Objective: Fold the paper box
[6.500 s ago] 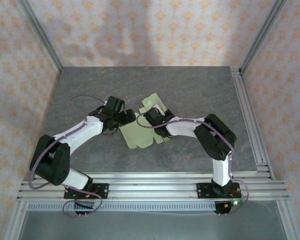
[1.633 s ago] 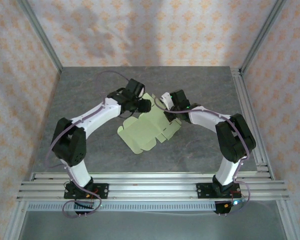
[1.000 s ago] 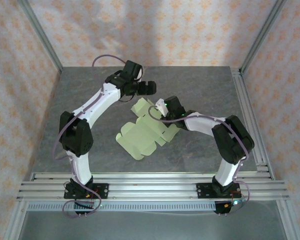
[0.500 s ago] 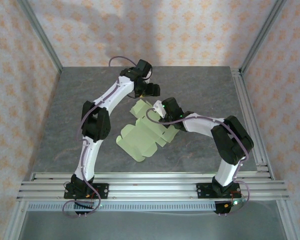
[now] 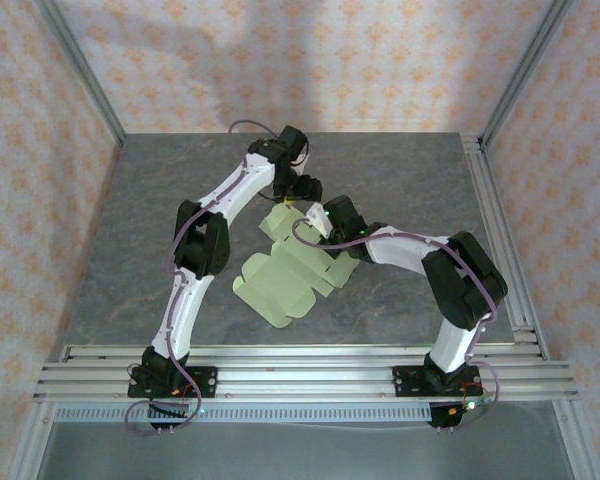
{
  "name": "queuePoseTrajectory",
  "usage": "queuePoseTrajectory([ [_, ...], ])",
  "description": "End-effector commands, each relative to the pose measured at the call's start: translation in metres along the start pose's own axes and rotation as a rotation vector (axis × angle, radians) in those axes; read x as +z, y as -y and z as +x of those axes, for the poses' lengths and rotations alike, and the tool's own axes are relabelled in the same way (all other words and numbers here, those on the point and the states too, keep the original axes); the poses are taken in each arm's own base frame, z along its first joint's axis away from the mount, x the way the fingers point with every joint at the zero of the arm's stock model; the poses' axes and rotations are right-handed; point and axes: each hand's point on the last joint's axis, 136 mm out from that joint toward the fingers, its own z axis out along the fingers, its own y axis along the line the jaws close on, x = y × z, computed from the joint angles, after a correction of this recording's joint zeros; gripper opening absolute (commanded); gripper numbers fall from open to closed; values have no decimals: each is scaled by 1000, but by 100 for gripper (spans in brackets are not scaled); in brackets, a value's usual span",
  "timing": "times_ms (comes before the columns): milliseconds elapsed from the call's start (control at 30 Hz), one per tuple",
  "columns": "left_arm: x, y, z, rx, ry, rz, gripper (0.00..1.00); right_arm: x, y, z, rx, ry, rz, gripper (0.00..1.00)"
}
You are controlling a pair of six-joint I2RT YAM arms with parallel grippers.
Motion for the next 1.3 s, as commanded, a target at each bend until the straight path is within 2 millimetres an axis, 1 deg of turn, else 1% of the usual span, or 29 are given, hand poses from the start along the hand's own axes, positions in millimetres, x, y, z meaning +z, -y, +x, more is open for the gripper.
queuePoseTrajectory([
  [0,-21,-2,11,-20,-21,-14,68,-8,4,-8,-13,7,11,0],
  [133,-19,0,21,-27,-39,-26,66,-8,5,-10,-11,11,16,0],
  [233,-22,3,25,-39,-39,-31,64,-8,6,-11,-13,13,20,0],
  [367,-26,7,26,-95,-13,-38,58,-7,6,-12,-16,14,19,0],
  [533,-21,13,29,-170,-6,-43,50,-6,6,-12,-22,12,18,0],
  [667,-12,13,35,-229,-23,-41,50,-5,6,-11,-24,9,23,0],
  [867,-1,8,42,-235,-47,-52,50,-1,5,-8,-27,4,20,0],
  [1000,-1,11,44,-233,-53,-48,50,1,4,-8,-28,4,17,0],
  [1133,-4,17,44,-227,-54,-29,50,2,5,-8,-26,5,21,0],
  [1267,-10,5,36,-136,-16,-94,55,2,4,-11,-27,17,11,0],
])
